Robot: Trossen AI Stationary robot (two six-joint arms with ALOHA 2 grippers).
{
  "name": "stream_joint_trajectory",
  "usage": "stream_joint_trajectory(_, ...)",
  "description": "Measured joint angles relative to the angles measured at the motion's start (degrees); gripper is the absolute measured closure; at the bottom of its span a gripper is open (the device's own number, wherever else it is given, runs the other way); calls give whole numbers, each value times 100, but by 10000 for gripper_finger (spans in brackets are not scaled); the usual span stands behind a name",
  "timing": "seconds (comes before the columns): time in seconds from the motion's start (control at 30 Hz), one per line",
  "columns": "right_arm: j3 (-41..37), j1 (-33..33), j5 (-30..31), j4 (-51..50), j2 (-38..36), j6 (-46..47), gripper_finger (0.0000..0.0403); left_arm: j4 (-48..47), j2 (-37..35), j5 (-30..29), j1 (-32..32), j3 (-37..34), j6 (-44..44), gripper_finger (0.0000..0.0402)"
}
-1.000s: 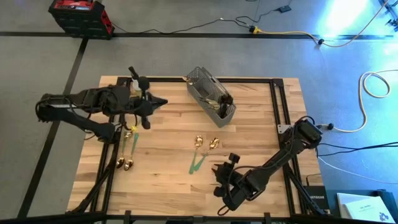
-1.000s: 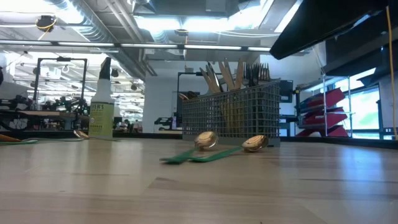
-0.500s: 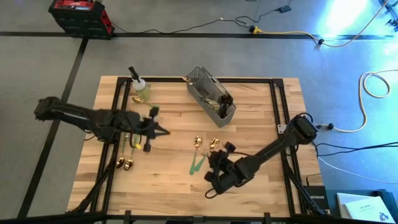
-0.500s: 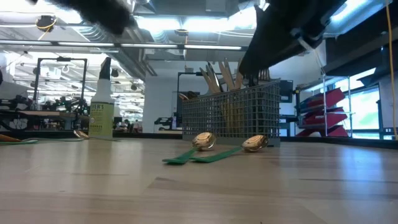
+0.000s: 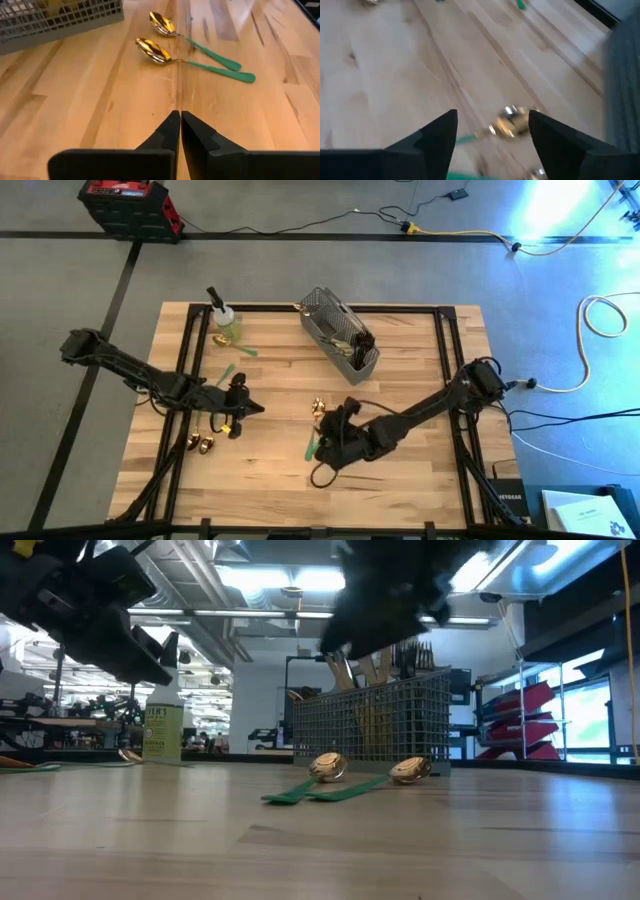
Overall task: Sort silverware
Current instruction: Put the green spoon on the gray silverware organizer
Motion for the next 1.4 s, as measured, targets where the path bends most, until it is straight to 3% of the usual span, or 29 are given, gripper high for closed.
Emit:
stream_joint_trajectory(0.2,0,-405,-443,-165,17,-306,160,100,15,106,2,0,-187,401)
stream_joint_trajectory(0.3,-2,-803,-775,-293,107,-347,165,173,200,466,15,0,-93,401)
stream_joint_trajectory(0.47,-5,-1485,-1618,-186,241,-494,166,871,951,714,11,9,5,401)
stream_joint_trajectory(0.6,-4,-1758,-1903,-167,311,-469,166,1793,1754,1003,9,9,301,401)
stream_joint_trajectory(0.77,-4,-1594,-1646,-308,346,-353,166,2930,2818,1073,7,76,740,402)
stream_joint_trajectory(1.03,-4,-1077,-790,-1286,352,229,166,3073,4172,1073,7,982,1482,402)
stream_joint_trajectory(1.23,-4,-1072,-829,-1266,352,-27,173,2967,4478,1055,7,1429,1607,402)
stream_joint_trajectory(1.4,-4,-1067,-862,-1192,382,-268,239,2760,4478,940,-2,1440,1597,402)
